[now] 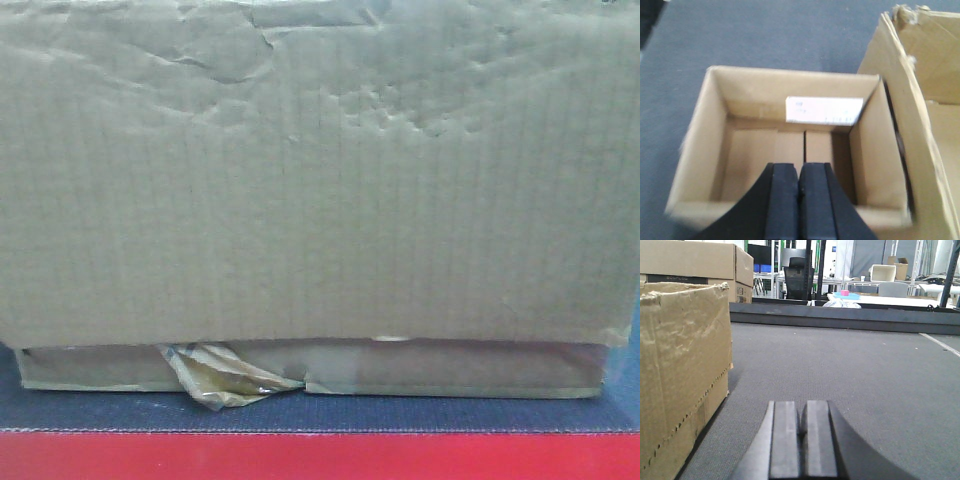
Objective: Stack two boxes on right shelf middle
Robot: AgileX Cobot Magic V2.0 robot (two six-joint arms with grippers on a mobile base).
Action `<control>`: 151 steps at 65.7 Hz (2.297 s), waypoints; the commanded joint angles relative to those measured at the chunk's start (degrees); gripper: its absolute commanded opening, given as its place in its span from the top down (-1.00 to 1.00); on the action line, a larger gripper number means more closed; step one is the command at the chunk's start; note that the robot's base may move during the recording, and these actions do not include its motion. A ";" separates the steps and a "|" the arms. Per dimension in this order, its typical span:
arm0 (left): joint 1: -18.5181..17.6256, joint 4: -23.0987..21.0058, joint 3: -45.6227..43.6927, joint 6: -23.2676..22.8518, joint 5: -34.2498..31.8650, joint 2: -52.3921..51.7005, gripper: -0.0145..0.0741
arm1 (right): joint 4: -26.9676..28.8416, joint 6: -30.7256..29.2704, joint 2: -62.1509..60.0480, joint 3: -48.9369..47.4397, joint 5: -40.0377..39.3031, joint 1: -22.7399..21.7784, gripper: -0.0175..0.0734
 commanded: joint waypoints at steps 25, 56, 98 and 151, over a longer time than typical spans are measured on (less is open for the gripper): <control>5.62 -6.73 -13.66 8.22 8.69 19.59 0.92 | -0.44 -0.33 -0.17 0.01 -1.39 0.07 0.97; 18.60 -11.72 -14.33 19.82 11.94 20.49 0.68 | -0.44 -0.33 -0.17 0.01 -1.39 0.07 0.97; 18.70 -11.50 -16.64 23.77 10.91 34.59 -0.10 | -0.44 -0.33 -0.17 0.01 -1.39 0.07 0.97; 18.70 -10.47 -18.49 21.72 10.59 35.51 0.92 | -0.44 -0.33 -0.17 0.01 -1.39 0.07 0.97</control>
